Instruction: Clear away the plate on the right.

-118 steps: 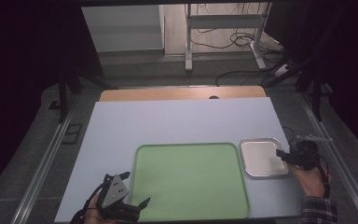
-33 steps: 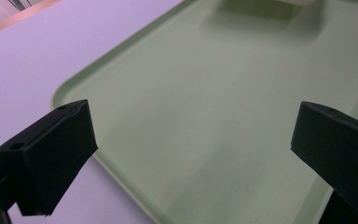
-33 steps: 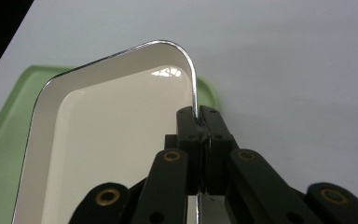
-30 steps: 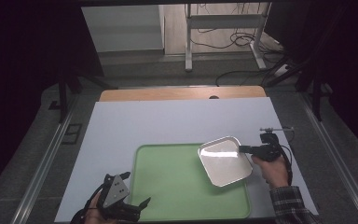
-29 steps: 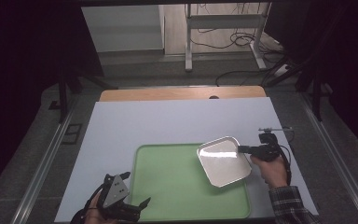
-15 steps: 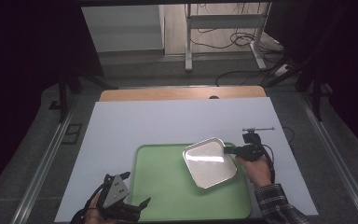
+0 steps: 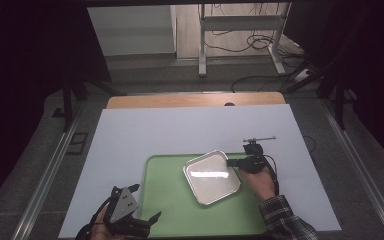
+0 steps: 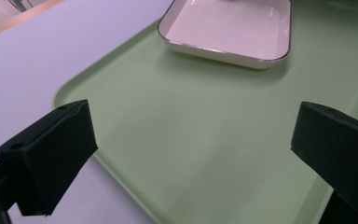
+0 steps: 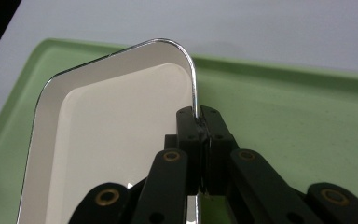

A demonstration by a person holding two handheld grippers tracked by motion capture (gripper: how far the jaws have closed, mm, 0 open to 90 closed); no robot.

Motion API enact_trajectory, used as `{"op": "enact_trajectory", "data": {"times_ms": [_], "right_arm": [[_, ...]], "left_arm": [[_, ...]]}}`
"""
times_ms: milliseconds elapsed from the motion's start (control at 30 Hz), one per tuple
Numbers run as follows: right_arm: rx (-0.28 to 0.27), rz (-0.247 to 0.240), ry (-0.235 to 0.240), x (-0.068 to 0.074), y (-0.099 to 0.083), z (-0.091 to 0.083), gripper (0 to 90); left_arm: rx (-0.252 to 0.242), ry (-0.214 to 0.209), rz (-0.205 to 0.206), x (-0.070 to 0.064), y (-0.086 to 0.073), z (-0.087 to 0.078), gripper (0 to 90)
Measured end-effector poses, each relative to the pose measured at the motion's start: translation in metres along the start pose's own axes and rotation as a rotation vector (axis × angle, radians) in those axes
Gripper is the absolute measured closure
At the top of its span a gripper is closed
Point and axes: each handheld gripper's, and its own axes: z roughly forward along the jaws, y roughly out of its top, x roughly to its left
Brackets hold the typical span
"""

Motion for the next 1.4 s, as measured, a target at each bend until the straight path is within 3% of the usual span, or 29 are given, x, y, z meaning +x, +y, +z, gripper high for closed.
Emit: {"op": "enact_trajectory", "data": {"times_ms": [267, 367, 400, 533, 700, 733, 767, 933, 1100, 1400], "right_arm": [[0.010, -0.016, -0.030, 0.001, -0.001, 0.010, 85.3], [0.005, -0.012, -0.011, -0.001, -0.001, 0.009, 77.3], [0.007, -0.033, -0.002, -0.002, 0.001, 0.006, 68.8], [0.005, -0.092, -0.003, 0.000, 0.002, 0.000, 53.6], [-0.016, -0.148, -0.003, 0.003, 0.000, -0.008, 44.0], [-0.034, -0.179, -0.007, 0.006, -0.001, -0.013, 39.8], [-0.034, -0.179, -0.007, 0.006, -0.001, -0.013, 39.8], [-0.075, -0.296, -0.008, 0.017, -0.008, -0.026, 36.8], [-0.060, -0.375, -0.007, 0.027, -0.016, -0.029, 37.8], [-0.034, -0.471, -0.005, 0.045, -0.028, -0.035, 53.7]], "left_arm": [[0.002, -0.001, 0.004, 0.000, 0.000, 0.000, 0.0], [-0.001, -0.001, 0.003, 0.000, 0.000, -0.001, 0.0], [-0.001, -0.001, 0.004, 0.000, 0.000, -0.001, 0.0], [-0.001, 0.001, 0.007, 0.000, 0.000, -0.001, 0.0], [-0.002, 0.001, 0.007, 0.000, 0.001, -0.001, 0.0], [-0.002, 0.001, 0.007, 0.000, 0.001, -0.001, 0.0], [-0.002, 0.001, 0.008, 0.000, 0.001, -0.002, 0.0], [-0.006, 0.001, 0.003, 0.000, 0.001, -0.002, 0.0], [-0.002, 0.000, 0.008, 0.000, 0.001, -0.002, 0.0], [-0.007, -0.001, 0.005, 0.000, 0.001, -0.002, 0.0]]}}
